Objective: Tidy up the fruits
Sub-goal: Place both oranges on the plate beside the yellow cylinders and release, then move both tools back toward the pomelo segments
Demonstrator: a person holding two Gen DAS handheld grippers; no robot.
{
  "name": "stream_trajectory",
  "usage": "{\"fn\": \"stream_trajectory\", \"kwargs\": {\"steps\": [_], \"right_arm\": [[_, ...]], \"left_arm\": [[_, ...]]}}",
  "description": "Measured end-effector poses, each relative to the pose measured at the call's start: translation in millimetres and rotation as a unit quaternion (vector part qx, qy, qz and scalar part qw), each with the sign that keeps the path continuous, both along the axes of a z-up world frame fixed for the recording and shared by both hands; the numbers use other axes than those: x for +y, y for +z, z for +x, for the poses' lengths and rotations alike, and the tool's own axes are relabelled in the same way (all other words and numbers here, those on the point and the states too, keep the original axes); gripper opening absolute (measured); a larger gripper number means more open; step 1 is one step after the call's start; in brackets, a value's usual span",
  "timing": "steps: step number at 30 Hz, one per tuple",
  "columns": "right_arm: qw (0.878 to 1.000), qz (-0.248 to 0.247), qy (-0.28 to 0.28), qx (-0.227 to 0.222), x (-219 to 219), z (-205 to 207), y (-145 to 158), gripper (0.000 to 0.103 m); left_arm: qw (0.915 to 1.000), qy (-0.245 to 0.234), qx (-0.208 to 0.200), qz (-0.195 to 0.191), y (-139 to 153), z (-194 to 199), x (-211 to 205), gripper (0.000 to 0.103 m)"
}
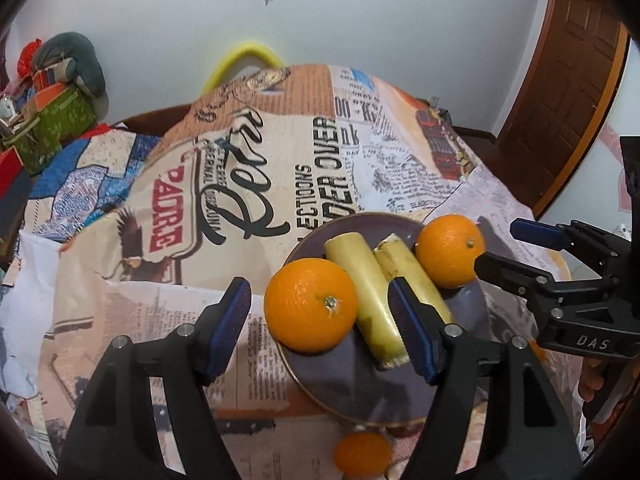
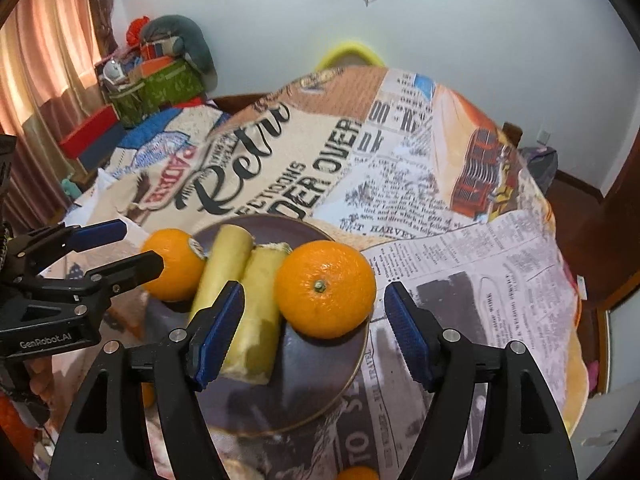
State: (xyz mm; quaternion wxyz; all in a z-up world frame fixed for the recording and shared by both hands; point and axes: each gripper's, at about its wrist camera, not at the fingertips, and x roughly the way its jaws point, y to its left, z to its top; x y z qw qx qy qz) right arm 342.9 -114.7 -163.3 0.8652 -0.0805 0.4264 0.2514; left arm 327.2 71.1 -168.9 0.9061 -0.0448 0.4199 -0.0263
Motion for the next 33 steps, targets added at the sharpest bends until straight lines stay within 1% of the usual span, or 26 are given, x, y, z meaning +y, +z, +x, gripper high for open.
{"fn": "stream_trajectory", "kwargs": {"steps": [6, 11, 14, 16, 18, 20, 25, 33], "right_arm": [[1.0, 0.009, -0.002, -0.028, -5.2, -28.1, 22.9, 0.07], [0.999, 0.019, -0.004, -0.038, -9.0, -51.6, 32.7, 0.073], [0.999, 0.023, -0.003, -0.037, -11.3, -66.3, 33.7, 0.077], [0.999, 0.026, -0.001, -0.034, -13.0, -76.4, 32.9, 0.079], [0.999, 0.024, 0.0, -0.033, -13.3, -86.5, 30.6, 0.08], [0.999, 0.023, 0.001, -0.028, -13.4, -96.6, 25.5, 0.084], [1.0, 0.026, 0.01, -0.002, -9.9, -117.0, 8.4, 0.084], [0.999, 0.019, 0.024, 0.044, 4.0, -143.2, -25.6, 0.085]], "left_arm": [[0.9997, -0.003, -0.021, 0.013, 24.6, -29.6, -4.8, 0.072], [0.999, -0.004, -0.037, 0.024, 41.0, -55.2, -9.0, 0.074], [0.9986, -0.001, -0.048, 0.023, 48.8, -75.8, -10.3, 0.081], [0.9983, 0.0, -0.053, 0.024, 51.4, -87.6, -10.7, 0.082], [0.9982, 0.0, -0.053, 0.028, 51.7, -95.7, -11.7, 0.082], [0.9981, 0.001, -0.053, 0.032, 51.6, -107.6, -12.3, 0.082], [0.9986, 0.002, -0.045, 0.028, 46.3, -130.4, -10.8, 0.083], [0.9995, 0.01, -0.019, 0.023, 23.9, -155.1, -5.7, 0.083]]}}
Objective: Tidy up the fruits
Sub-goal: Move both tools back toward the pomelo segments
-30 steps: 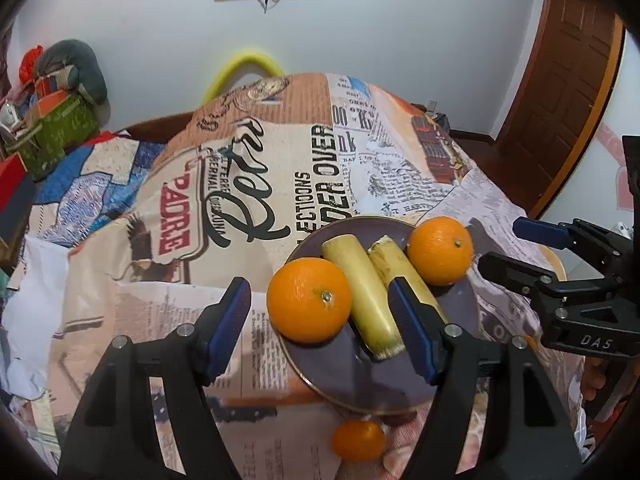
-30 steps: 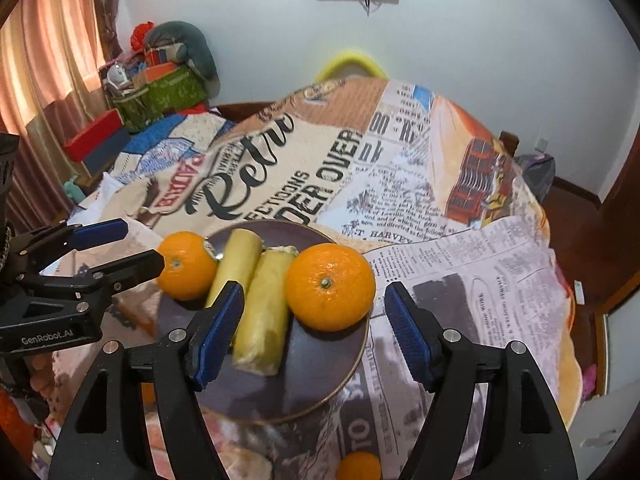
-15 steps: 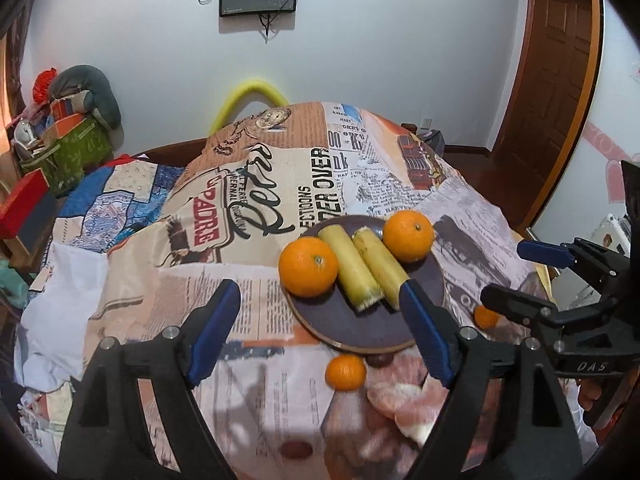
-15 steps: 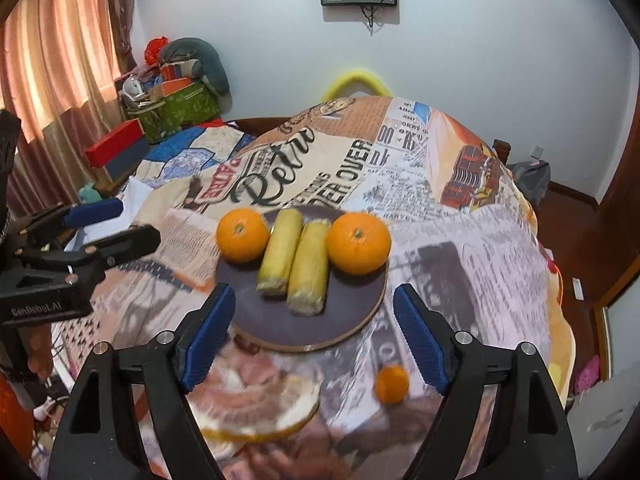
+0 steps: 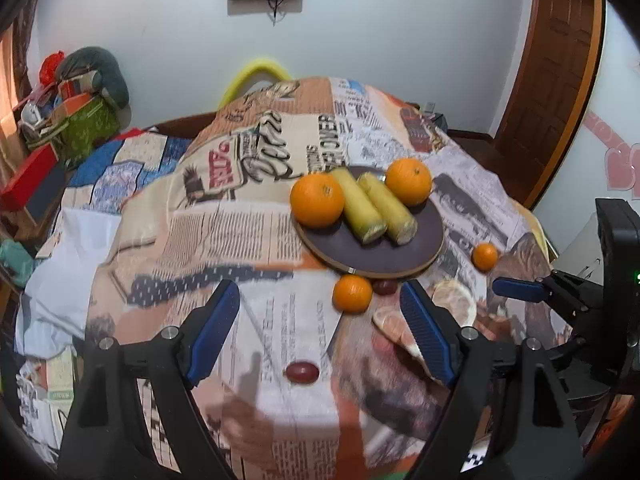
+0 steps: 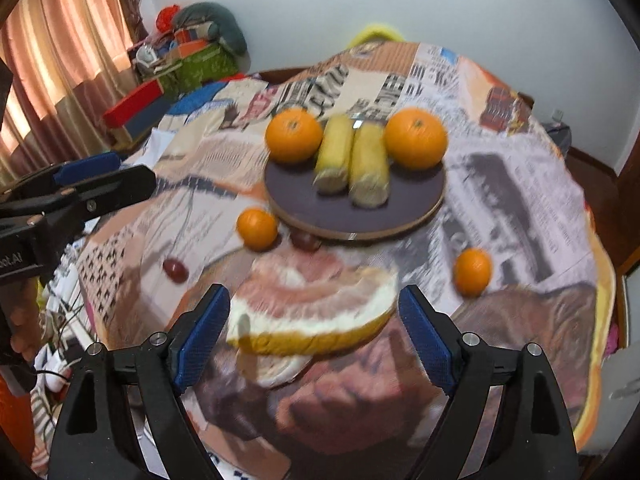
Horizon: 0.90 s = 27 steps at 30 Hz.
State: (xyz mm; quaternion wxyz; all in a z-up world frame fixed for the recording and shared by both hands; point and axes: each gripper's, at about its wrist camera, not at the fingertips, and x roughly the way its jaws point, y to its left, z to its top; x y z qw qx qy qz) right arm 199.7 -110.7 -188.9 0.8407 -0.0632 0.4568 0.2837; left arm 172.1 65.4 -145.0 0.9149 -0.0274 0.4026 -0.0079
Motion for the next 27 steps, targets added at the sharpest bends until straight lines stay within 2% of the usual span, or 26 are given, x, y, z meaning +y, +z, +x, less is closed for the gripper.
{"fn": "stream_trajectory", "kwargs": {"steps": [4, 5, 7, 12, 16, 21, 23, 27], "right_arm": [[1.0, -0.01, 0.003, 0.016, 9.8, -2.9, -14.6, 0.085], [1.0, -0.012, 0.003, 0.018, 11.6, -3.4, -17.0, 0.089], [1.0, -0.022, -0.003, 0.01, 14.9, -3.7, -19.7, 0.094], [1.0, -0.029, -0.012, 0.0, 15.8, -2.0, -23.2, 0.095], [1.0, -0.016, -0.003, 0.002, 8.7, -4.5, -22.0, 0.089], [1.0, -0.002, 0.005, 0.01, -11.6, -11.6, -17.4, 0.067], [1.0, -0.011, 0.007, 0.015, -19.8, -14.2, -20.0, 0.059], [0.999, -0.036, -0.002, 0.02, -35.5, -15.9, -31.1, 0.055]], "left_arm": [[0.9999, 0.006, 0.015, 0.0, -12.8, -9.3, 3.5, 0.083], [0.9998, 0.007, 0.017, -0.001, -14.7, -11.1, 4.0, 0.083], [0.9996, 0.008, 0.026, -0.005, -21.5, -13.3, 4.9, 0.083], [0.9991, 0.011, 0.04, -0.006, -31.1, -11.1, 4.7, 0.083], [0.999, 0.01, 0.041, -0.016, -33.5, -9.3, 1.8, 0.083], [0.9987, 0.001, 0.046, -0.023, -35.8, -6.8, -8.7, 0.083], [0.9984, -0.003, 0.051, -0.026, -38.6, -5.0, -13.7, 0.083], [0.9974, -0.014, 0.061, -0.035, -45.6, -1.0, -29.5, 0.083]]}}
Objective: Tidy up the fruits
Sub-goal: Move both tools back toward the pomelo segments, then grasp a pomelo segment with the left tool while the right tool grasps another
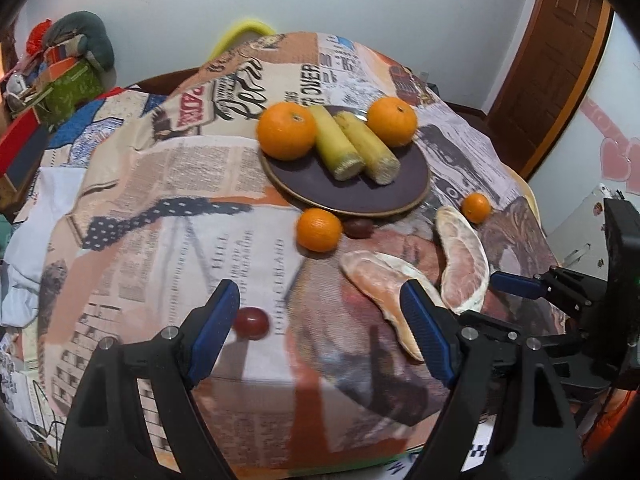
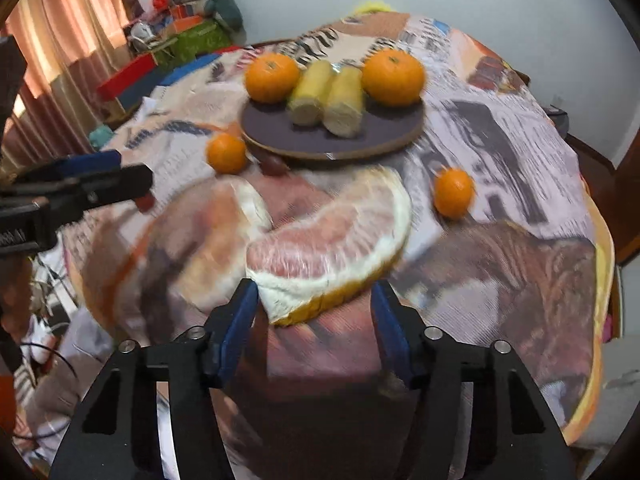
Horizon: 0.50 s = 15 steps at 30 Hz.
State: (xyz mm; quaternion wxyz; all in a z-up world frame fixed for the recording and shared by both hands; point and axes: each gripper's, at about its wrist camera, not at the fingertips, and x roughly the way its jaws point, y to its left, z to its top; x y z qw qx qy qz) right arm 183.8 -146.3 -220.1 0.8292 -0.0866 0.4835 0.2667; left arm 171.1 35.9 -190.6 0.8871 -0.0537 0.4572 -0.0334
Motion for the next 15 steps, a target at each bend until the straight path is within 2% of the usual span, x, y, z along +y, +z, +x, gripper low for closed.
{"fn": "stream_trajectory", "kwargs": {"steps": [3, 9, 15], "right_arm": [[1.0, -0.002, -0.016, 0.007, -18.0, 1.6, -4.4, 0.051], [0.999, 0.013, -0.033, 0.004, -39.3, 1.3, 6.7, 0.052], [0.997, 0.046, -0.055, 0.012, -53.6, 5.1, 15.1, 0.052]], "left_arm": [[0.9999, -0.012, 0.011, -0.004, -7.2, 3.9, -15.4, 0.083], [0.9989, -0.035, 0.03, -0.011, -21.2, 13.1, -40.2, 0.083], [0.998, -0.039, 0.05, -0.001, -42.7, 22.7, -57.4, 0.082]]}}
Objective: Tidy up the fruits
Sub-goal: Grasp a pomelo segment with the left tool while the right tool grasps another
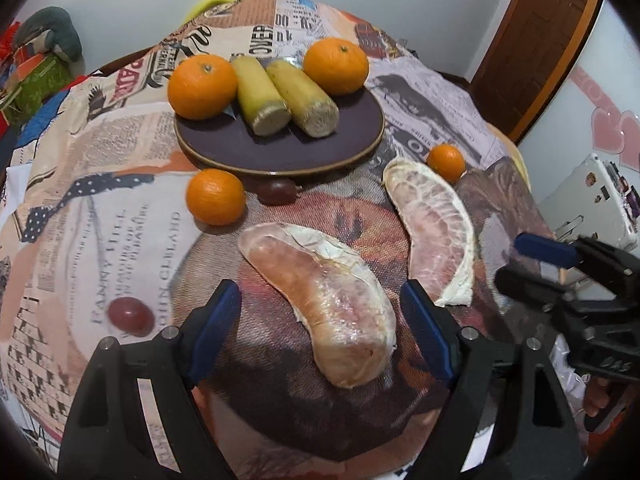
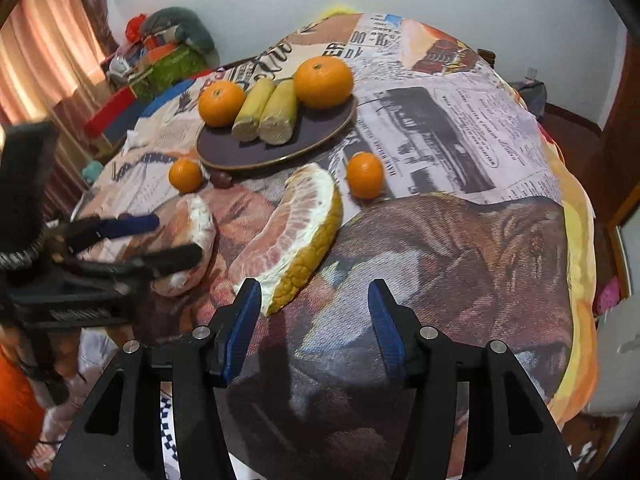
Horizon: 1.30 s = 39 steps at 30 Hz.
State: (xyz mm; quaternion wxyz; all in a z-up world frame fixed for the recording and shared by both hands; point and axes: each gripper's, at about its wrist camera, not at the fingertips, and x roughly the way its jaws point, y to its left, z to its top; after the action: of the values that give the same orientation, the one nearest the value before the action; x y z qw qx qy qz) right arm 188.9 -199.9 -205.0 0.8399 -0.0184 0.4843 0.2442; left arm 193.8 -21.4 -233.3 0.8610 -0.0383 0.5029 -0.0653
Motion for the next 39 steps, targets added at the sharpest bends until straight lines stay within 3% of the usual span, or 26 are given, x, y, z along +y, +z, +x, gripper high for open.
{"fn": "stream_trajectory", "kwargs": {"steps": [2, 10, 15, 19, 21, 24, 28, 32, 37, 39], "right_arm": [[1.0, 0.004, -0.006, 0.002, -0.1, 4.0, 0.1, 0.053], [1.0, 0.016, -0.012, 0.013, 17.5, 25.7, -8.5, 0.057], [1.0, 0.007, -0.006, 0.021, 36.3, 35.9, -19.7, 0.057], [1.0, -0.01, -0.005, 0.005, 48.9, 39.2, -24.8, 0.069], [1.0, -0.024, -0.002, -0.004, 55.0, 39.4, -27.4, 0.069], [0.998, -0.056, 0.013, -0.028, 62.2, 37.1, -30.1, 0.066], [0.999, -0.037, 0.013, -0.026, 48.7, 37.3, -28.8, 0.052], [0.999, -0.023, 0.014, -0.022, 39.7, 34.7, -26.5, 0.048], [1.0, -0.014, 0.01, -0.021, 36.1, 28.5, -23.3, 0.048], [1.0, -0.002, 0.005, -0.015, 34.0, 29.2, -22.2, 0.048]], "left_arm": [[0.9999, 0.0, -0.004, 0.011, -3.3, -0.4, -0.6, 0.081], [0.9999, -0.009, -0.011, -0.006, 0.2, -17.0, 18.4, 0.068], [0.9999, -0.002, -0.007, -0.011, 3.4, -25.5, 33.0, 0.065], [0.9999, -0.006, -0.002, -0.014, 3.4, -23.7, 33.5, 0.064], [0.9999, -0.012, -0.003, -0.009, 2.4, -19.7, 30.8, 0.064], [0.9999, -0.015, 0.001, -0.003, -0.4, -13.0, 27.0, 0.064], [0.9998, -0.02, 0.005, 0.003, -5.1, 0.0, 22.8, 0.064], [0.9998, -0.021, 0.001, 0.006, -7.5, 9.3, 19.9, 0.062], [0.9994, -0.031, -0.001, 0.012, -6.2, 10.9, 15.3, 0.044], [0.9994, -0.033, 0.001, 0.012, -4.4, 9.9, 14.1, 0.043]]}}
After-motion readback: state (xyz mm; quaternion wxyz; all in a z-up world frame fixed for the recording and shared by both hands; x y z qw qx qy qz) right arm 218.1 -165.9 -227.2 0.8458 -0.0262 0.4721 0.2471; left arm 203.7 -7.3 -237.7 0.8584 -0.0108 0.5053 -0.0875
